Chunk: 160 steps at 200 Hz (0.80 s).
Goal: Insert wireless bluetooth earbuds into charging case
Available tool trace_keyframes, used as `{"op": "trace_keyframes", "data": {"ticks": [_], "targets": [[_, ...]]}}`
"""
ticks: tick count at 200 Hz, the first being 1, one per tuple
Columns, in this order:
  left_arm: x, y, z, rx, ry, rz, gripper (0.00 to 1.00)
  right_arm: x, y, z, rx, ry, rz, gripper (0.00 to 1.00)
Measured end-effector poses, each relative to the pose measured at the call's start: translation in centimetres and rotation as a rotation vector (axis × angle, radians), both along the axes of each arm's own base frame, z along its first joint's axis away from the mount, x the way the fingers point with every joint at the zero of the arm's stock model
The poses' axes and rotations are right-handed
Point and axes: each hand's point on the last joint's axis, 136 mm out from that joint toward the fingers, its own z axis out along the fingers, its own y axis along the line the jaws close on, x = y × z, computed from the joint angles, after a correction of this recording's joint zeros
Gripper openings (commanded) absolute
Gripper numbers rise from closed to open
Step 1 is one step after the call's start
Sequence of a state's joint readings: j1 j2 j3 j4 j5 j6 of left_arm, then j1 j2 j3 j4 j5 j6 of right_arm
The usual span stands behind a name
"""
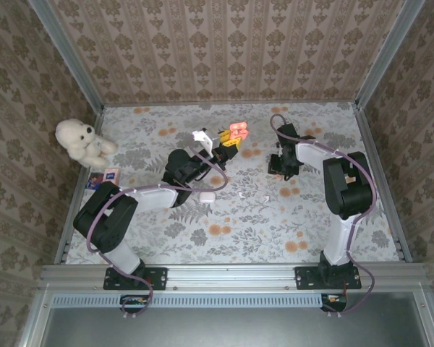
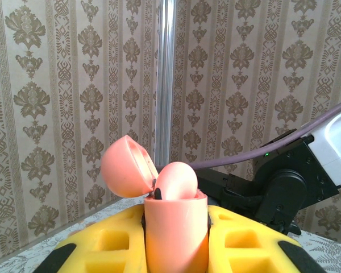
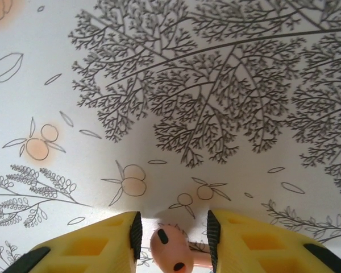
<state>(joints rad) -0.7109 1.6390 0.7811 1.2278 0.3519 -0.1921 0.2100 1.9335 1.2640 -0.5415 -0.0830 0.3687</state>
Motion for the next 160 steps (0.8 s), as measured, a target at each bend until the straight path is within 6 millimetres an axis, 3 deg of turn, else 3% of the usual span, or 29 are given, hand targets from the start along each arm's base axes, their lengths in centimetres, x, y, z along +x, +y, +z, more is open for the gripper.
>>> {"op": "trace_keyframes", "data": {"ticks": [82, 160], "targets": [[0.0, 0.0, 0.0, -0.004, 0.008, -0.003, 0.00, -0.4, 1.1, -0.1, -0.002, -0.005, 0.025, 0.27], [0.0, 0.0, 0.0, -0.007, 0.012, -0.004, 0.00, -1.7, 1.6, 0.1, -0.015, -0.020, 0.009, 0.12]]}}
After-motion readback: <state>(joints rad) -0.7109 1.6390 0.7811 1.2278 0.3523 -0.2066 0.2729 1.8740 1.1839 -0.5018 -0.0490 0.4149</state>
